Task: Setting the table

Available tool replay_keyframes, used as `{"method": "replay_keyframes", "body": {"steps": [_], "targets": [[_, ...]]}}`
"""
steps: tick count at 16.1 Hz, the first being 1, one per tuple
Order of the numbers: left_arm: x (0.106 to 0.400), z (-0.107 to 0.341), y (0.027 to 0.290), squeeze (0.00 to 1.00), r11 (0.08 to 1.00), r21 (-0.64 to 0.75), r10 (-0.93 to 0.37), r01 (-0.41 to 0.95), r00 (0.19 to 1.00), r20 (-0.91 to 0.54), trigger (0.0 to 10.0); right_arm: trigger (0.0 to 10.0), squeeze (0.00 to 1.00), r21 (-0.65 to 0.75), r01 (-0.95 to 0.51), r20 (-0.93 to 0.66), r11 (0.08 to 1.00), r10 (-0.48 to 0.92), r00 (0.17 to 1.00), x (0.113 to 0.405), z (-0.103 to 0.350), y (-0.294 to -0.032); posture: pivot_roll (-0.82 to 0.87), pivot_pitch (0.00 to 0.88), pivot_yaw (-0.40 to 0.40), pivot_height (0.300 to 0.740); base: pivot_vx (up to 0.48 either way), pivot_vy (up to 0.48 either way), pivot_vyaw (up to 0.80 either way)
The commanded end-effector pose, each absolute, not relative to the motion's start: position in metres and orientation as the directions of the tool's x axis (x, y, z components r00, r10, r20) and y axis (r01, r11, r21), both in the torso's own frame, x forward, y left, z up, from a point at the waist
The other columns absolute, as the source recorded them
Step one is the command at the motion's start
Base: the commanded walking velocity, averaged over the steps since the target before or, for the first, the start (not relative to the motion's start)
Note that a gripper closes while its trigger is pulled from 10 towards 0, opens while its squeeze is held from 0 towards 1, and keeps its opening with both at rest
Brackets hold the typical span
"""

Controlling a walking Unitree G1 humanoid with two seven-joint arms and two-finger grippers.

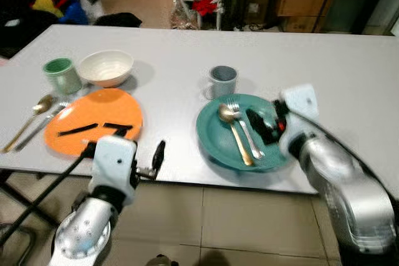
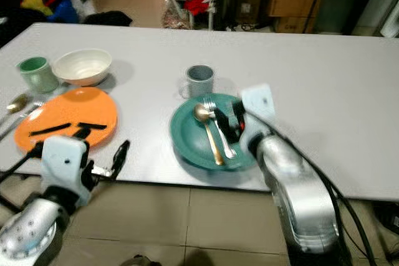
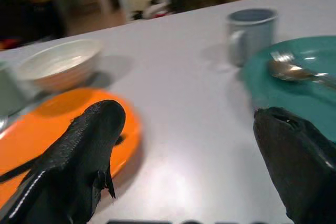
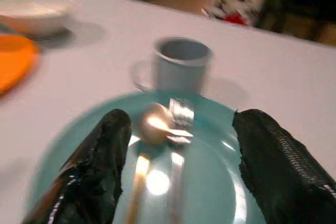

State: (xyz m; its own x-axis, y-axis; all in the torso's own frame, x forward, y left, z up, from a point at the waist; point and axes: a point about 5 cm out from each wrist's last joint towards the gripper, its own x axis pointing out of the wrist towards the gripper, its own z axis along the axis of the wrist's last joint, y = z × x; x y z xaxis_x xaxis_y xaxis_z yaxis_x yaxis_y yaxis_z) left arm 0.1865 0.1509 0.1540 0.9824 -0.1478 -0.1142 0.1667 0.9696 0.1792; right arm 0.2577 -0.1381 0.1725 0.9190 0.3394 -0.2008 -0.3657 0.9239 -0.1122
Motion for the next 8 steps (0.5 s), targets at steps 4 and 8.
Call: {"method": "replay_keyframes", "body": {"steps": [4,8], "targets": [[0.192,0.160,0.152,0.00,0.975,0.195,-0.098,0.106,0.994,-0.050,10.0,10.0,1.00,-0.072,-0.397,-0.110,0.915,0.389,0.915,0.243,0.175,-0.131,-0.02,0.000,0.074,0.740,0.000,0.000,0.80],[0.204,0.160,0.152,0.00,0.971,0.209,-0.110,0.112,0.994,-0.021,10.0,10.0,1.00,-0.036,-0.332,-0.100,0.943,0.327,0.940,0.227,0.161,-0.140,-0.07,0.000,0.111,0.740,0.000,0.000,0.80]]}}
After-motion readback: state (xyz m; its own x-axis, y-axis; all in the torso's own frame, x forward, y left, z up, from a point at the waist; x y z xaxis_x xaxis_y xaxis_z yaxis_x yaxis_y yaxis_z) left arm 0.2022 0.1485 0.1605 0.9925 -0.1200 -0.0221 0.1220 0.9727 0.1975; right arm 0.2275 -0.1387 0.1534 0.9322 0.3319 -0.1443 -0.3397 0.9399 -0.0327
